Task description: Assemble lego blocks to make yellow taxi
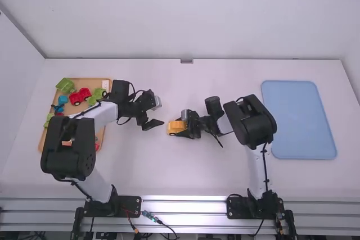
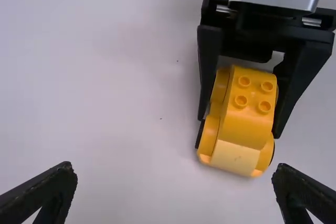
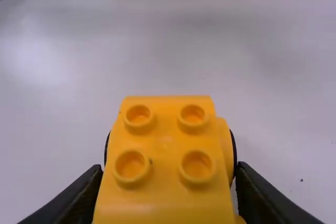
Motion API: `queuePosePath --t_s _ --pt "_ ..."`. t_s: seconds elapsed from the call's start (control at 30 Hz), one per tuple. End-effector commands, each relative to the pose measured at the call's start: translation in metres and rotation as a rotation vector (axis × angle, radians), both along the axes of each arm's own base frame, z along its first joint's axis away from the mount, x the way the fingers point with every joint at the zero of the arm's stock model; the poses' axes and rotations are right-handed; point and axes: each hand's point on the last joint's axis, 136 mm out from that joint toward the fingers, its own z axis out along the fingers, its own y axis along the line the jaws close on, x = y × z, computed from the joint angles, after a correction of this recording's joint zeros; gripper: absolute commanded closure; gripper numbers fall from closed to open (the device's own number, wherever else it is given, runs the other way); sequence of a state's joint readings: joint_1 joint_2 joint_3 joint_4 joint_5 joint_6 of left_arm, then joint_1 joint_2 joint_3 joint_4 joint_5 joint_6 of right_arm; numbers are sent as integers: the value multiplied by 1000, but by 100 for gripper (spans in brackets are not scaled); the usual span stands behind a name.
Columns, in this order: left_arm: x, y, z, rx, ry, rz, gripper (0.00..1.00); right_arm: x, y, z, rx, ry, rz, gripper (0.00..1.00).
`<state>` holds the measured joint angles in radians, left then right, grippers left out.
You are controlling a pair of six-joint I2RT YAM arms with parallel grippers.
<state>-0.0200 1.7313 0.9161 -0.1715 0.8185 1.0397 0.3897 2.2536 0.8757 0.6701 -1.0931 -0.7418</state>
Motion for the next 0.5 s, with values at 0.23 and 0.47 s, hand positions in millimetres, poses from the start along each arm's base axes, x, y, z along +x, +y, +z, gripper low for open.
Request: queuePosePath --t_s 0.23,0.47 --pt "-4 -5 9 -25 -11 -17 1 39 -27 35 70 -4 -80 59" --pt "-7 -8 4 -29 -33 -26 1 92 -105 76 -1 -91 -399 59"
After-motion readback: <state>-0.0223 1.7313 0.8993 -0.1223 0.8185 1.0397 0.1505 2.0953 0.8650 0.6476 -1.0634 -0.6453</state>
